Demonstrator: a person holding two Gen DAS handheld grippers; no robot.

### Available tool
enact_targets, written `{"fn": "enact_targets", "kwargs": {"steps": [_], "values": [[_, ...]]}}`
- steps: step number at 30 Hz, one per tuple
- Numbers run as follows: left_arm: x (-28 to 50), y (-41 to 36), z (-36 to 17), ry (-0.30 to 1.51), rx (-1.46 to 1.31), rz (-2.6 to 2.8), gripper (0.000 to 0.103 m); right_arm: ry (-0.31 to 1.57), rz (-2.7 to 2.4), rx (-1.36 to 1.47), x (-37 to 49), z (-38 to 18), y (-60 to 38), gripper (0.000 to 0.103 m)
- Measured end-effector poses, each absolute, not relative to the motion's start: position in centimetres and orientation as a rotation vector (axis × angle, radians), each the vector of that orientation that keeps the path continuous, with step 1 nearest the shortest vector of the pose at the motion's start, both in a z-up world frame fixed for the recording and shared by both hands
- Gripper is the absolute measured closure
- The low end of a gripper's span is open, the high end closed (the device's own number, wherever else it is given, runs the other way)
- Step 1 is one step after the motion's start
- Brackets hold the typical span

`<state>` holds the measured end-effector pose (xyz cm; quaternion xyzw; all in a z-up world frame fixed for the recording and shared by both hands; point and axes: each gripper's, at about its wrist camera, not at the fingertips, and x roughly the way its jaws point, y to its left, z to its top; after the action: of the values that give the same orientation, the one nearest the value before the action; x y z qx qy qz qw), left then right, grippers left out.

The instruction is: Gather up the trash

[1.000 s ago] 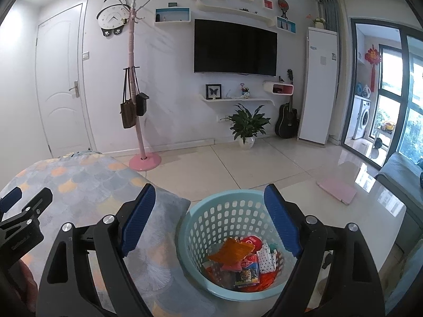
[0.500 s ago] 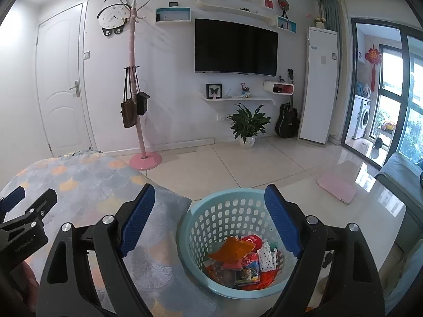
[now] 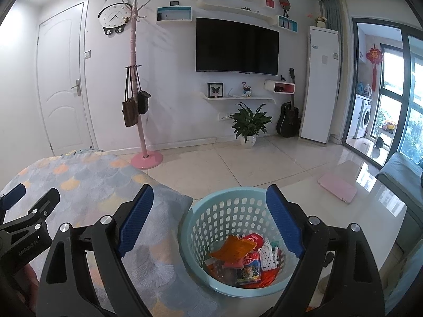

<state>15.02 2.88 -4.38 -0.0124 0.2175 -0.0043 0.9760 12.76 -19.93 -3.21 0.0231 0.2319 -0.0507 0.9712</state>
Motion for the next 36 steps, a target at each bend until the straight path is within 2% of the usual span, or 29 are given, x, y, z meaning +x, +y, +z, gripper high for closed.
{"fn": "enact_targets", "kwargs": {"steps": [36], "values": [[15.09,3.29,-4.27,0.433,-0.039,-0.002,0.008,0.481,-0.083,0.048,12.75,-3.24,-19.80,0.020]]}}
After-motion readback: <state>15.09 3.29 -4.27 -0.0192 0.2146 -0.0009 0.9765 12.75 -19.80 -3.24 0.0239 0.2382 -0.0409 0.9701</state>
